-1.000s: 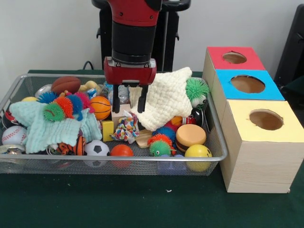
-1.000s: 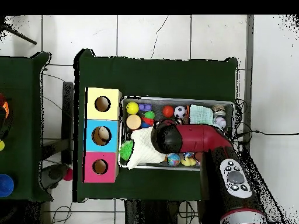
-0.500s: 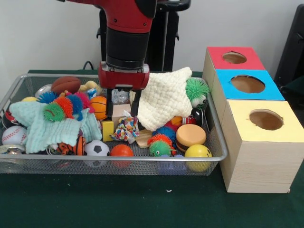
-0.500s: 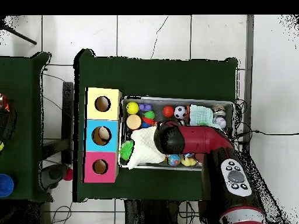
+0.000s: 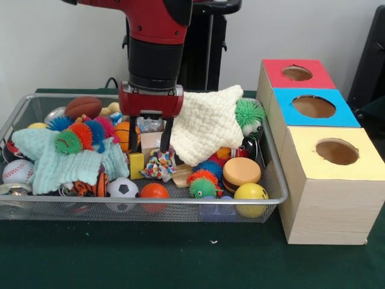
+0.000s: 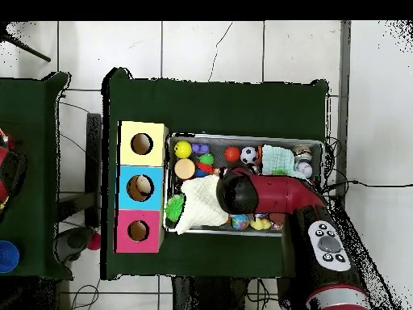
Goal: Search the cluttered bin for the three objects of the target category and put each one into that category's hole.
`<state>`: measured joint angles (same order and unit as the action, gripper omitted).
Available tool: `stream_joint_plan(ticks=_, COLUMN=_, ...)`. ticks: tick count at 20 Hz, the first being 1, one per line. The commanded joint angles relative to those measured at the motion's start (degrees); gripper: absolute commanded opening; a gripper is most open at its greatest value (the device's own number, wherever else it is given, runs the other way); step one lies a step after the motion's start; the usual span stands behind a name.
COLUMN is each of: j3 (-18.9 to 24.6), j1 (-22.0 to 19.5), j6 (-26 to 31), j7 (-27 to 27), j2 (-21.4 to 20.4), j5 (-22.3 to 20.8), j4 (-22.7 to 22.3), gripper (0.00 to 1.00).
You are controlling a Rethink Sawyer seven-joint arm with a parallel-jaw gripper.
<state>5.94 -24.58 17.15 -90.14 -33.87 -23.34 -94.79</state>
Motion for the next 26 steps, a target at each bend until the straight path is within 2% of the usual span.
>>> stream_joint_plan(ticks=1, j3=5.8, j1=-4.0, j6=-1.8, j7=-8.3, j2=3.6, j5=4.2, j4=-1.9, gripper=1.00)
stream_joint_plan(ticks=12, j3=9.4, j1=-7.0, j6=-1.7, j7=-8.3, j2=5.0, j5=7.9, j4=-4.3, gripper=1.00)
stream_joint_plan(ticks=26, j3=12.6, j1=-8.4, j6=5.5, j7=-7.5, j2=3.1, j5=14.6, j4=-8.3, gripper=1.00)
